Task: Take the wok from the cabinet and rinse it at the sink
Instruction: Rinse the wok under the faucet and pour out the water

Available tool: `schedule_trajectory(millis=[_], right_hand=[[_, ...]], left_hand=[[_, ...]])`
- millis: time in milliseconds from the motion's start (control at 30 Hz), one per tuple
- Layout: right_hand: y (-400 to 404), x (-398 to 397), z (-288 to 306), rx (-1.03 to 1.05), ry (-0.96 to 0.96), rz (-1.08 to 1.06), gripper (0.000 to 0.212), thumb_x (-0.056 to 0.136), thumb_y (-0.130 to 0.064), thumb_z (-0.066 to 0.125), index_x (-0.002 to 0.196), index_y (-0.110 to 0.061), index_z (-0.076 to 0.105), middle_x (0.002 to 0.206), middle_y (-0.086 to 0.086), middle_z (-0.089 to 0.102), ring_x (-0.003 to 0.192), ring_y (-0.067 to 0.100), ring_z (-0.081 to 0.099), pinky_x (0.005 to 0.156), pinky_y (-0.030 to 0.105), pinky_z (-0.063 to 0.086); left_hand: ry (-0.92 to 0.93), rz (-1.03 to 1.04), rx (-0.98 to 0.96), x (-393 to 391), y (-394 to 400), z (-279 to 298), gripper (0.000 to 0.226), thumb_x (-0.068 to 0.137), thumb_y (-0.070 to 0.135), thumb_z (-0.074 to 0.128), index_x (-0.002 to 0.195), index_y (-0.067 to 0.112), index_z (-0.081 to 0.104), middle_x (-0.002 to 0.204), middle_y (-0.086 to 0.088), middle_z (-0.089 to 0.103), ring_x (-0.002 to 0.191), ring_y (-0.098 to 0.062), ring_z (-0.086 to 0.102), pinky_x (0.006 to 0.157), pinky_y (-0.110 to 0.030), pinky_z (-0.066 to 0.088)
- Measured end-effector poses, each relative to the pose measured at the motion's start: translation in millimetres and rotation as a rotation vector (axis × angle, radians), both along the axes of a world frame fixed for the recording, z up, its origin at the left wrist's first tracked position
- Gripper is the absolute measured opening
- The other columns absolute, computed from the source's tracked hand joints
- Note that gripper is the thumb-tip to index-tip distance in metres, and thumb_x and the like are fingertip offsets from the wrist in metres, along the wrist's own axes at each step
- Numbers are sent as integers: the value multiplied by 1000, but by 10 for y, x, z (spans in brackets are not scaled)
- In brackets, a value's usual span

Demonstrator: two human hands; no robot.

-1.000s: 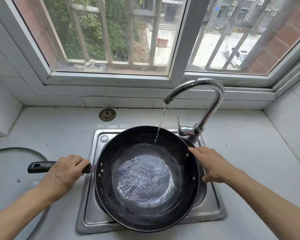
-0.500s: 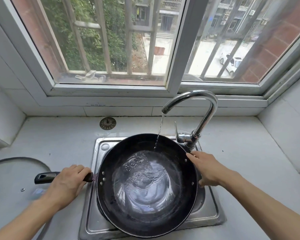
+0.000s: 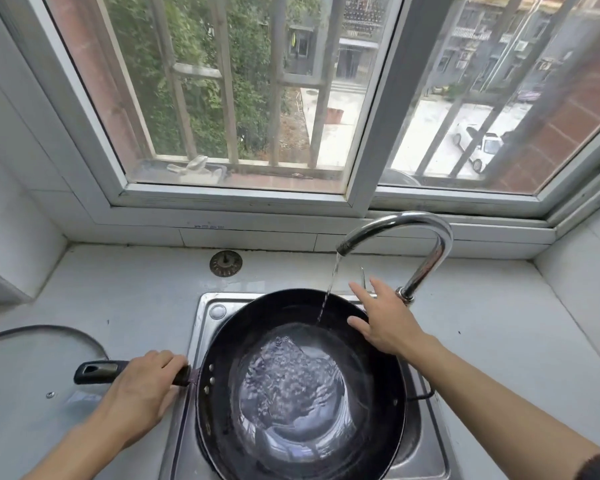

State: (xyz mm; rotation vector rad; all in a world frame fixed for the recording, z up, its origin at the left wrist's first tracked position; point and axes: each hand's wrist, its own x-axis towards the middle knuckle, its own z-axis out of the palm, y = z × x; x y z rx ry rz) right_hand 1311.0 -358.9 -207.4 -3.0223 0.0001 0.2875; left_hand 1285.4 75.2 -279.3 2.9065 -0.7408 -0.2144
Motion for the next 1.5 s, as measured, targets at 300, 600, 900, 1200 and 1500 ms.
schedule_trajectory(millis=[300, 600, 900, 1200, 1500], right_hand=[[-79, 417, -134, -2, 118, -92, 73, 97, -48, 49, 154, -16, 16, 161, 17, 7, 149, 31, 10, 116, 41, 24], [-102, 388, -129, 119, 80, -134, 75, 97, -45, 51, 154, -12, 14, 162, 12, 2, 146, 31, 21, 113, 43, 33], [-404, -336, 25, 177, 226, 152, 90, 82, -55, 63, 155, -28, 18, 160, -1, 17, 147, 21, 21, 118, 39, 28], [-621, -632, 50, -146, 419, 281, 131, 63, -37, 88, 155, -34, -5, 146, 1, 29, 131, 23, 31, 108, 32, 36], [-648, -722, 37, -106, 216, 302, 122, 58, -39, 83, 153, -24, 8, 132, -5, 43, 118, 19, 37, 97, 27, 43]], left_hand=[[42, 61, -61, -48, -2, -29, 41, 64, 25, 76, 99, 34, 56, 90, 16, 54, 78, -14, 54, 66, -30, 47], [44, 64, -44, -54, -39, 17, 43, 66, 26, 79, 101, 34, 56, 91, 16, 55, 78, -14, 54, 66, -31, 49], [-5, 30, 30, 9, -89, 87, 52, 51, 17, 88, 93, 28, 59, 81, 10, 57, 68, -17, 56, 57, -31, 48], [341, -69, 275, 410, -190, 191, 25, 88, 30, 54, 113, 28, 55, 113, 6, 59, 107, -16, 55, 89, -29, 43], [320, -104, 284, 413, -88, 320, 20, 86, 33, 60, 106, 31, 56, 99, 11, 55, 100, -14, 56, 83, -31, 44]])
